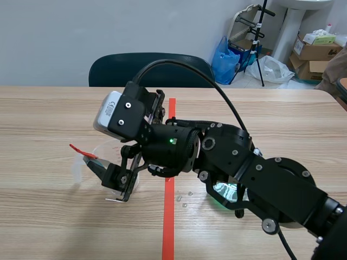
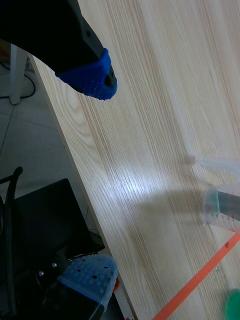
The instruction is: Do the redox reaction experiment
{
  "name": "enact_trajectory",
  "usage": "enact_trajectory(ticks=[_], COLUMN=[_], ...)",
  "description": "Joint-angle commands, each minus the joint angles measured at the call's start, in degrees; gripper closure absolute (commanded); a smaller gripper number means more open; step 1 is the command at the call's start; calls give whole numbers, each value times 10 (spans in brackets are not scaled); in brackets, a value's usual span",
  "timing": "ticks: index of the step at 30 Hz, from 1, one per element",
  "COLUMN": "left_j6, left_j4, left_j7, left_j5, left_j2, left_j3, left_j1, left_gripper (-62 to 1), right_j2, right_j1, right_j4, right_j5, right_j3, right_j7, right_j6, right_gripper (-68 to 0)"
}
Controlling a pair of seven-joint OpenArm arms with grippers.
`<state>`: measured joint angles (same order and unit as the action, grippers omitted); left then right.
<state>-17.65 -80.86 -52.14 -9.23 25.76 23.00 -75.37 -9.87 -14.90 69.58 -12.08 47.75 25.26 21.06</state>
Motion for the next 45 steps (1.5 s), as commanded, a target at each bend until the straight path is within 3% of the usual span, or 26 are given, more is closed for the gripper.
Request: enact_trajectory(ticks=[1, 6, 45], left_j6=[-1, -1, -1], left_j4=[-6, -6, -6], left_j7=[-8, -8, -8], left_j5=[-3, -3, -3], left_j2=[-1, -1, -1], left_j3=[-3, -3, -3], left_j1=[-1, -1, -1], left_gripper=[-623, -623, -623], right_j2=[4, 5, 9], right_j1=[-11, -11, -11], right_j4=[4, 4, 4], right_j5=[5, 5, 5], right_j3=[0, 0, 0], right_j7=[6, 6, -11], right_j6=[0, 0, 0], right_gripper=[-557, -679, -679])
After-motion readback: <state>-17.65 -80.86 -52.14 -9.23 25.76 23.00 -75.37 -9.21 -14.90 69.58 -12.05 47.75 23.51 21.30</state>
